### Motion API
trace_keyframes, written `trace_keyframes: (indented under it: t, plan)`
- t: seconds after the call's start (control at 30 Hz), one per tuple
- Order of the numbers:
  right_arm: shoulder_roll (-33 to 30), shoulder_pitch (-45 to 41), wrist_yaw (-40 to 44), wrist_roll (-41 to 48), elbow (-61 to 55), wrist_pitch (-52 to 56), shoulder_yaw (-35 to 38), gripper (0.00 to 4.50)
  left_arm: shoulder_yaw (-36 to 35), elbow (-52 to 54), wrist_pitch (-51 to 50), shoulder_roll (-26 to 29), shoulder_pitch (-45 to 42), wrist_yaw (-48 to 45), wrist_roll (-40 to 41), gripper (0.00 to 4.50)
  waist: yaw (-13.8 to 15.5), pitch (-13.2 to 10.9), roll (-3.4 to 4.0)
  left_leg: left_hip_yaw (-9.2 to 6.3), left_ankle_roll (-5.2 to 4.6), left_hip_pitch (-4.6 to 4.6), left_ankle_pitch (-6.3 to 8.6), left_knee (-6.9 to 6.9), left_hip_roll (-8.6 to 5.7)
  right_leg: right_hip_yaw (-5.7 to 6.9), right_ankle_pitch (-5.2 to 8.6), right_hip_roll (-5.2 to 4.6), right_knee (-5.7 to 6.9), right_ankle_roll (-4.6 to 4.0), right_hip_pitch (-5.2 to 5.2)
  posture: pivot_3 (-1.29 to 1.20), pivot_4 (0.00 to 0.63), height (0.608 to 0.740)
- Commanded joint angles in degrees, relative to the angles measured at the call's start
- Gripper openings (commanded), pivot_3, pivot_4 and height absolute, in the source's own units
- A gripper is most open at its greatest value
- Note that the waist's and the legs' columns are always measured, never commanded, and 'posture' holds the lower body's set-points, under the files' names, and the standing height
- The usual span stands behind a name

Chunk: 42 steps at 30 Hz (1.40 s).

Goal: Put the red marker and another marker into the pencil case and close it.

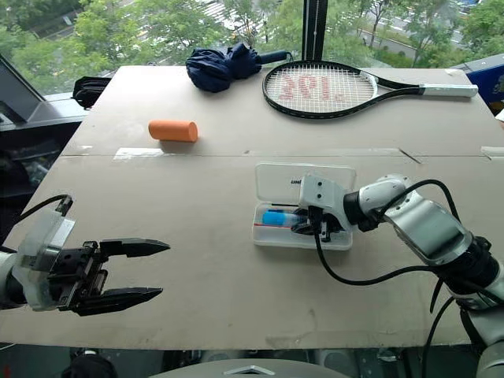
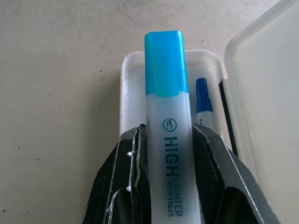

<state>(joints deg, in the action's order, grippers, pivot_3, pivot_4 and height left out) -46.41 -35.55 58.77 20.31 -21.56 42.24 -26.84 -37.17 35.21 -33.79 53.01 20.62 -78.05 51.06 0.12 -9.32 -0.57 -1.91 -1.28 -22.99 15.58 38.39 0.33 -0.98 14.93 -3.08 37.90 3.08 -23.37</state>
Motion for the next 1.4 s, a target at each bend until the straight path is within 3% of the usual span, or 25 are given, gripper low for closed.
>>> trace_keyframes:
  t: [0.03, 0.4, 1.0, 1.07, 1.2, 1.3, 1.4]
  plan:
    - [0.9, -1.7, 2.3, -1.1, -0.9, -0.7, -0.3, 0.66, -2.6, 4.4, -2.3, 1.3, -0.8, 3.9, 4.2, 3.51, 0.0, 0.0, 0.00, 0.02, 0.00, 0.01, 0.00, 0.01, -0.02, -0.01, 0.00, -0.03, 0.00, 0.00, 0.01, 0.00, 0.150, 0.730]
    - [3.7, -2.5, 3.3, -6.2, 1.6, -0.3, -2.0, 0.66, 0.7, 6.4, -9.3, 7.0, -8.7, 14.2, 11.4, 3.51, -0.8, 0.0, 0.03, 0.05, 0.01, 0.09, 0.00, 0.00, -0.04, -0.02, -0.02, 0.15, 0.11, 0.00, 0.01, 0.00, 0.150, 0.730]
    - [6.3, -1.1, 3.8, -7.9, 1.5, 1.9, -2.9, 0.66, 3.7, 5.6, -10.6, 8.6, -9.8, 14.8, 8.7, 3.51, -0.9, 0.0, 0.05, 0.05, 0.01, 0.09, -0.01, -0.01, -0.02, -0.03, -0.01, 0.28, 0.10, 0.00, 0.00, 0.00, 0.150, 0.730]
    - [6.5, -0.8, 3.7, -7.9, 1.4, 2.1, -2.8, 1.73, 3.3, 5.4, -10.6, 8.6, -9.4, 14.3, 8.4, 3.51, -0.9, 0.0, 0.05, 0.05, 0.01, 0.09, -0.01, -0.01, -0.02, -0.03, -0.01, 0.28, 0.10, -0.01, 0.00, 0.00, 0.150, 0.730]
    - [6.3, -0.5, 3.5, -7.1, -0.2, 3.1, -1.5, 3.25, 2.8, 5.1, -9.6, 7.9, -8.0, 12.8, 7.2, 3.51, -0.9, 0.0, 0.05, 0.05, 0.01, 0.09, -0.01, -0.01, -0.02, -0.03, -0.01, 0.28, 0.10, -0.01, 0.00, 0.00, 0.150, 0.730]
    - [5.5, 0.1, 3.7, -4.8, -2.3, 4.4, 1.2, 3.38, 3.0, 5.0, -8.8, 7.3, -7.2, 11.9, 6.4, 3.51, -0.9, 0.0, 0.05, 0.05, 0.01, 0.09, -0.01, -0.01, -0.02, -0.03, -0.01, 0.28, 0.10, -0.01, 0.00, 0.00, 0.150, 0.730]
    - [2.2, 6.3, 4.6, 4.6, -8.9, 8.7, 15.7, 3.38, 5.6, 5.9, -7.4, 6.0, -7.3, 11.5, 6.1, 3.51, -0.7, -0.1, 0.06, 0.05, 0.01, 0.09, -0.01, -0.02, -0.02, -0.03, -0.01, 0.27, 0.09, -0.01, 0.00, 0.00, 0.150, 0.730]
